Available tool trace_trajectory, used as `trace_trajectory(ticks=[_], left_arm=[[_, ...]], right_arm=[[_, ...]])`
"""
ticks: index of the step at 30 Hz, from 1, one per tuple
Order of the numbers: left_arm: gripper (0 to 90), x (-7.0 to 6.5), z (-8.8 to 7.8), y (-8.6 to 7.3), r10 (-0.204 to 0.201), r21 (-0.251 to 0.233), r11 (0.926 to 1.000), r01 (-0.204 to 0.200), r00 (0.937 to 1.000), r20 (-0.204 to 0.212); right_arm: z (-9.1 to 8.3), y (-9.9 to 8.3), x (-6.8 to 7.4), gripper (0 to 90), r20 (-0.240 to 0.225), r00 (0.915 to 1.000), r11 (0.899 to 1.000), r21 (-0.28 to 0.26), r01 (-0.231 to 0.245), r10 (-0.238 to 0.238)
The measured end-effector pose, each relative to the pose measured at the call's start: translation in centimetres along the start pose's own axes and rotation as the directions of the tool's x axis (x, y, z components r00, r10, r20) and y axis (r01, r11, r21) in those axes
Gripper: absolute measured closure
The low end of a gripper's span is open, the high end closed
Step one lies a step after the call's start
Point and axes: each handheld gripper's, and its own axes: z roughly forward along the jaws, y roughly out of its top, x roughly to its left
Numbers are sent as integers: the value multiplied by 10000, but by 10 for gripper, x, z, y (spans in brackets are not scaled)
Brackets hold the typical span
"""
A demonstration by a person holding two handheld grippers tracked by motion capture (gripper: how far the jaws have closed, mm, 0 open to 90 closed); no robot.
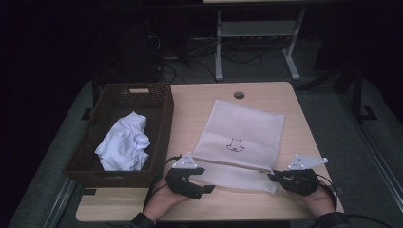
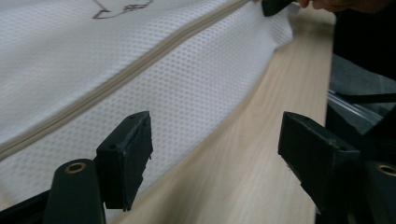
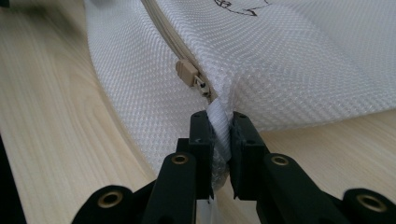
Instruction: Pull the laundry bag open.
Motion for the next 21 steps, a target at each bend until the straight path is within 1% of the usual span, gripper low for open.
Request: trace_trajectory(ticks=[5, 7, 8, 9, 12, 14, 16, 18, 21], left_arm=[[256, -4, 7, 11, 111, -106, 9999, -108, 9995, 283], [256, -4, 7, 11, 111, -106, 9999, -108, 9995, 283], [256, -5, 9, 14, 171, -143, 9998, -166, 9992, 359], [256, -6, 10, 16, 177, -192, 9997, -170, 9991, 381], [271, -7, 14, 20, 245, -284, 9993, -231, 9986, 475], [296, -10, 18, 26, 370, -437, 9985, -343, 9974, 622], [313, -11, 20, 28, 436, -463, 9981, -405, 9968, 665], [320, -15, 26, 33, 614, -515, 9970, -574, 9949, 806], [342, -19, 33, 37, 765, -524, 9960, -719, 9928, 922]], right_arm=[[2, 6, 2, 800, -135, 9999, 9999, -148, 64, -66], [3, 8, 3, 800, -144, 9998, 9998, -139, 104, -106], [3, 8, 3, 800, -144, 9998, 9998, -139, 104, -106], [5, 11, 4, 800, -217, 9995, 9996, -170, 208, -211], [7, 15, 7, 800, -304, 9991, 9994, -198, 300, -306], [8, 16, 8, 800, -358, 9988, 9992, -213, 334, -341], [9, 17, 9, 800, -384, 9986, 9991, -190, 368, -375], [9, 17, 10, 800, -412, 9984, 9991, -206, 378, -386], [9, 18, 13, 800, -461, 9979, 9987, -243, 442, -452]])
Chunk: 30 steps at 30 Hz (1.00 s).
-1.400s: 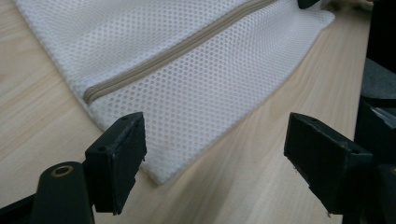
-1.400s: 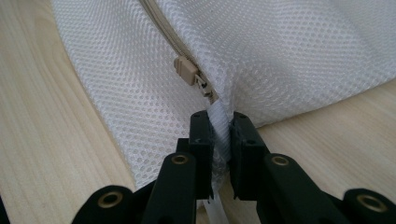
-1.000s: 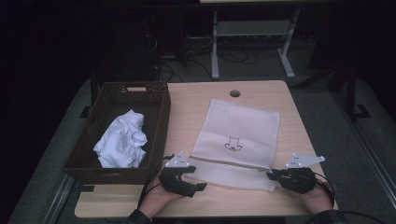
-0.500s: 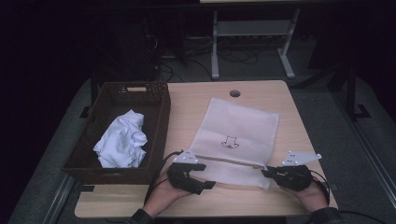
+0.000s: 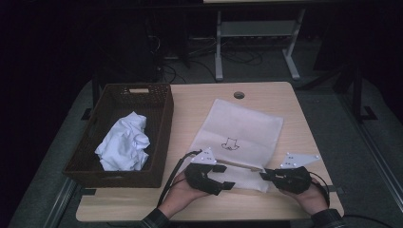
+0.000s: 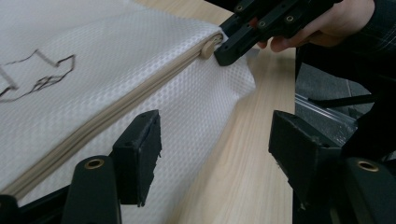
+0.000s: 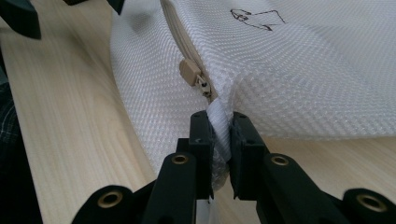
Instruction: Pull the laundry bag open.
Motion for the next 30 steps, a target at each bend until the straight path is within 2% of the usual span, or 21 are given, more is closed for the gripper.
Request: trace_trajectory(ticks=[6, 12, 24, 30], left_arm=[[380, -5, 16, 6, 202, 67, 9998, -203, 9995, 231], [414, -8, 23, 8, 290, 83, 9995, -293, 9990, 348], [490, -9, 40, 13, 295, 82, 9995, -299, 9986, 437], [549, -9, 46, 13, 235, 4, 9997, -236, 9978, 614]], right_arm=[[0, 1, 4, 800, -83, 9999, 10000, -5, 96, -96], [0, 1, 6, 801, -179, 9997, 9999, 13, 171, -171], [1, 1, 11, 800, -326, 9989, 9995, -30, 321, -322], [2, 1, 15, 801, -420, 9982, 9991, 6, 432, -431]])
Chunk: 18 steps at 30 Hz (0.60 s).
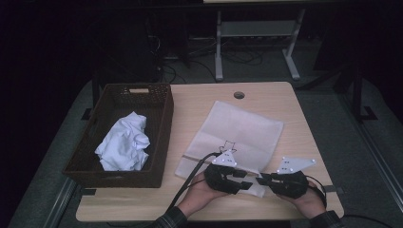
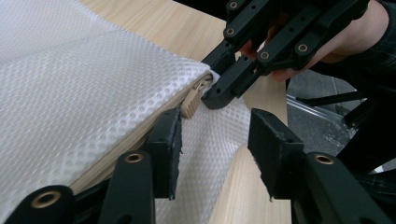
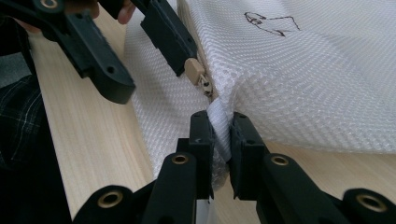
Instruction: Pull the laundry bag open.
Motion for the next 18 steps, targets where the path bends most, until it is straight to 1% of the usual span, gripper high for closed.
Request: trace_trajectory(ticks=[4, 10, 15, 18], left_arm=[[589, 0, 2, 0, 47, -9, 10000, -47, 10000, 0], [675, 2, 4, 0, -109, -133, 9999, 108, 9999, -42], [740, 2, 5, 1, -53, -234, 9997, 49, 9998, -172], [779, 3, 5, 1, -161, -312, 9994, 154, 9996, -213]], right_arm=[[1, 0, 3, 800, -59, 10000, 10000, 7, 45, -45], [2, 1, 5, 800, -58, 9999, 9999, 36, 116, -116], [2, 1, 6, 800, -25, 9998, 9998, -9, 183, -183], [1, 1, 6, 800, 0, 9998, 9998, -32, 175, -175]])
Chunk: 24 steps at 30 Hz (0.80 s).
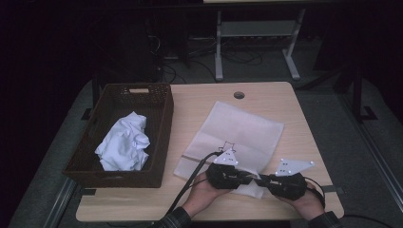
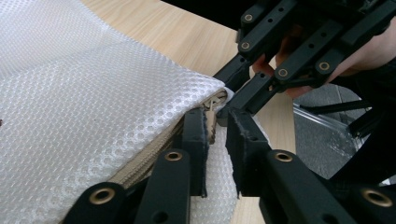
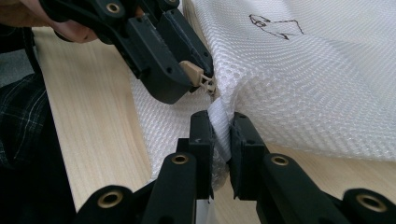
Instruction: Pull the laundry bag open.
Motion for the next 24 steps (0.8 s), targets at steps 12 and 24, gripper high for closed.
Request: trace_trajectory(ticks=[12, 24], left_arm=[[858, 0, 1, 0, -110, 57, 9999, 110, 9999, -76], [855, -2, 3, -1, 145, 349, 9993, -136, 9996, -252]], right_arm=[[0, 0, 2, 801, 32, 10000, 10000, -27, -49, 49], [0, 0, 2, 801, 77, 10000, 10000, 42, 8, -8]])
